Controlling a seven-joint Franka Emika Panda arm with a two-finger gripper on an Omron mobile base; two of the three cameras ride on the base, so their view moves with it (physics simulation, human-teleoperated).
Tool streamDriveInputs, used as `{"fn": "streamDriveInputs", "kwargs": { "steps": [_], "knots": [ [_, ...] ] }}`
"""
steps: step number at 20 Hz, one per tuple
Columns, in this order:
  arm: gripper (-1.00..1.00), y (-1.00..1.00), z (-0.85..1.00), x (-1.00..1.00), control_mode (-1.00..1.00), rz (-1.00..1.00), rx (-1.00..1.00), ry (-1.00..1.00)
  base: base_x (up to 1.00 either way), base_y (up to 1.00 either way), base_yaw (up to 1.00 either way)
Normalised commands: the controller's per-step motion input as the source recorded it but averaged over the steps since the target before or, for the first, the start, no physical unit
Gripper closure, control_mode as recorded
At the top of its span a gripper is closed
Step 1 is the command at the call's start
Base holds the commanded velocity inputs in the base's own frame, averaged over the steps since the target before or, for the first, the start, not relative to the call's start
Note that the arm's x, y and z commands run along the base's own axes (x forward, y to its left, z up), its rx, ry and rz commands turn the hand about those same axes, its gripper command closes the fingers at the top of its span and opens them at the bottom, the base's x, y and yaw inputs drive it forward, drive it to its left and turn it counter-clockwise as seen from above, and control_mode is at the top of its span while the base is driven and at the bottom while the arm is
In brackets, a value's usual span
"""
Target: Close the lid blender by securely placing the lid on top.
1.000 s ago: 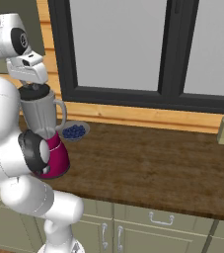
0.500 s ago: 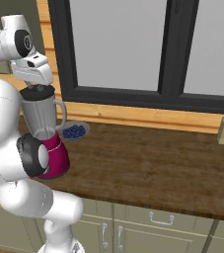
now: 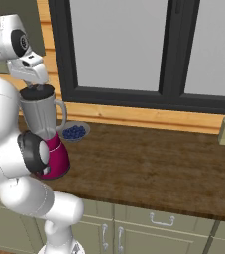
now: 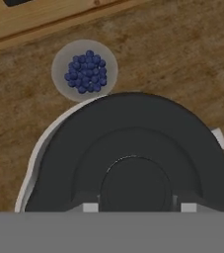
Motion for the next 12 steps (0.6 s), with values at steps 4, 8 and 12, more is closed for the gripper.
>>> {"fn": "streamDriveInputs", "kwargs": {
  "steps": [4, 8, 12],
  "knots": [
    [1.00, 0.23, -0.05, 0.34, -1.00, -0.02, 0.00, 0.00, 0.00, 0.00, 0.00],
    [1.00, 0.15, -0.14, 0.12, -1.00, 0.00, 0.00, 0.00, 0.00, 0.00, 0.00],
    [1.00, 0.00, -0.28, 0.00, -1.00, 0.00, 0.00, 0.00, 0.00, 0.00, 0.00]
  ]
}}
